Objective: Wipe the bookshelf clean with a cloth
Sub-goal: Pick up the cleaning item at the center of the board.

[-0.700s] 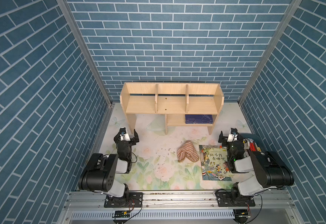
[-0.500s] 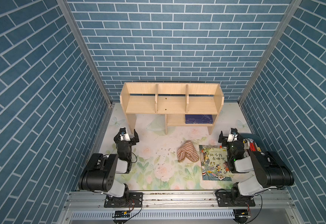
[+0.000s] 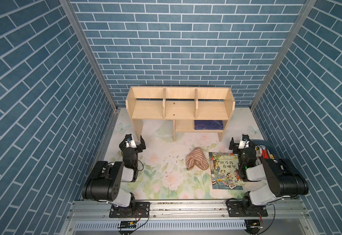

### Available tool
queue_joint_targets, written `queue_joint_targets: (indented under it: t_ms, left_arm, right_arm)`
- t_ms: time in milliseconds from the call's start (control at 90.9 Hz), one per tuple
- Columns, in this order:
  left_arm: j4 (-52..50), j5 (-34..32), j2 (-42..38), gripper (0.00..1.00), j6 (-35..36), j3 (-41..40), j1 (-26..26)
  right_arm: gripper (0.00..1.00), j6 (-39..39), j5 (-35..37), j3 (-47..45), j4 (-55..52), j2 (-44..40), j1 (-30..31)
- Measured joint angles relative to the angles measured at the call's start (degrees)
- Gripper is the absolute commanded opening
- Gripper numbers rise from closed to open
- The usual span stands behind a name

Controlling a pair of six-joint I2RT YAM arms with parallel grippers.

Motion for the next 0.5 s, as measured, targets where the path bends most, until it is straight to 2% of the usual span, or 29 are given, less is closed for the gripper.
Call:
queue_joint_targets:
  t_ms: [110,187,341,495]
  left_arm:
    - [-1.14,-0.09,-0.28,1.00,-0.02,0.24,0.00]
    - [-8.50,-1.18,-2.71,0.99,-0.26,3.15,0.00]
    - [-19.71,-5.70,-9.14,1.00,-2.27,10.86,0.00]
    - [-31.23,-13.00,-16.31,1.00,-8.85,13.20,0.00]
  right_arm:
    - [1.00,0.04,0.48,0.00,-0.42,-0.26,0.04]
    - [1.00,0.04,2.67,0.07,-3.72,-3.50,0.83]
    - [1.00,6.01,11.26,6.43,-26.27,-21.38,4.26]
    - [1.00,18.21,12.83,5.88,-38.97,-40.52,4.37]
